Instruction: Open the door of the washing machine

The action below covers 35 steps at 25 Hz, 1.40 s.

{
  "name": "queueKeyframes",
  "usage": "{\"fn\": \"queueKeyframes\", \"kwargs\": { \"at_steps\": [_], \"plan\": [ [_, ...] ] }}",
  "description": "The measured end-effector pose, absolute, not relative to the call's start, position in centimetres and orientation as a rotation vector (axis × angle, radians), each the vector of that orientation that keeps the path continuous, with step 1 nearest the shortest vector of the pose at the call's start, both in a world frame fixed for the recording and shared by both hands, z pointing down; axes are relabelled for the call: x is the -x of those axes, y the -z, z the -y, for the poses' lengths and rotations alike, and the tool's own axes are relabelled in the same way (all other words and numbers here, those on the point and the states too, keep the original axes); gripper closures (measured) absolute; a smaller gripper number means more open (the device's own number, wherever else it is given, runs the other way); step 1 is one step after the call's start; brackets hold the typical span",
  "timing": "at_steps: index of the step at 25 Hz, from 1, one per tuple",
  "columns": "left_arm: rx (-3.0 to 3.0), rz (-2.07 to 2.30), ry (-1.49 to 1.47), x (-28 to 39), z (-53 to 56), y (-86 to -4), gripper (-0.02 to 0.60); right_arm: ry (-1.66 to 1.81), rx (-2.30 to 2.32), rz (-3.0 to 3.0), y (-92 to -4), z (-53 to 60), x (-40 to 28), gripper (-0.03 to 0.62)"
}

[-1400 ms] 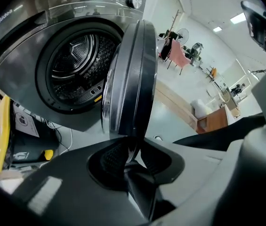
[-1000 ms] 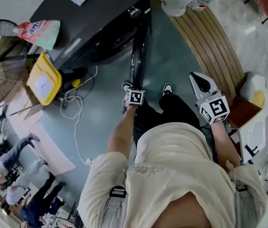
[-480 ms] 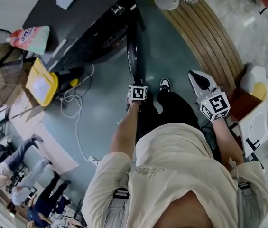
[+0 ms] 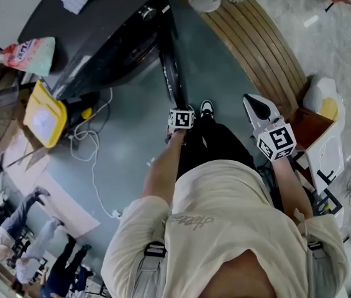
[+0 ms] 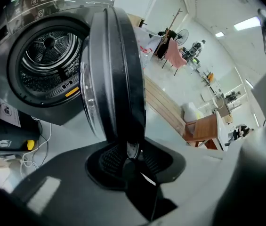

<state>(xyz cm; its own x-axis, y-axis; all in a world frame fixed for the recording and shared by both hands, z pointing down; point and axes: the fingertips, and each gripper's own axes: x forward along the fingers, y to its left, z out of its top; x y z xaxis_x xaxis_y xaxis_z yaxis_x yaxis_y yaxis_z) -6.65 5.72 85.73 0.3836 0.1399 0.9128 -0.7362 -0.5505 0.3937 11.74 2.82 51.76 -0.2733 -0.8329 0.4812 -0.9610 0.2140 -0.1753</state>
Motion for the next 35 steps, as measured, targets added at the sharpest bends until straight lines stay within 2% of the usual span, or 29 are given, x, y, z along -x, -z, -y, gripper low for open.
{"fn": "queueKeyframes", "kwargs": {
  "at_steps": [3, 17, 21, 24, 26, 30, 35],
  "plan": [
    [-1.894, 0.656, -1.384, 8.3, -2.7, -86.3, 0.459, -0.631, -1.728, 2.170, -51.1, -3.2, -11.2, 0.593],
    [-1.878, 0.685, -1.342, 5.1, -2.6, -86.3, 0.453, -0.594, -1.800, 2.089, -50.2, -3.9, -14.3, 0.594],
    [-1.740, 0.546, -1.184, 0.5, -6.7, -85.6, 0.453, -0.601, -1.760, 2.137, -50.6, -3.5, -16.9, 0.594],
    [-1.706, 0.613, -1.213, 0.1, -6.8, -85.8, 0.453, -0.609, -1.697, 2.197, -51.1, -2.8, -19.2, 0.594],
    [-1.630, 0.561, -1.134, -2.3, -8.7, -85.5, 0.453, -0.608, -1.654, 2.228, -51.3, -2.5, -21.2, 0.594],
    [-1.733, 0.791, -1.227, -2.2, -5.0, -86.3, 0.453, -0.596, -1.603, 2.263, -51.9, -1.9, -25.6, 0.594],
    [-1.685, 0.849, -1.172, -5.7, -5.2, -86.0, 0.454, -0.609, -1.563, 2.289, -52.6, -1.4, -29.8, 0.594]
  ]
}}
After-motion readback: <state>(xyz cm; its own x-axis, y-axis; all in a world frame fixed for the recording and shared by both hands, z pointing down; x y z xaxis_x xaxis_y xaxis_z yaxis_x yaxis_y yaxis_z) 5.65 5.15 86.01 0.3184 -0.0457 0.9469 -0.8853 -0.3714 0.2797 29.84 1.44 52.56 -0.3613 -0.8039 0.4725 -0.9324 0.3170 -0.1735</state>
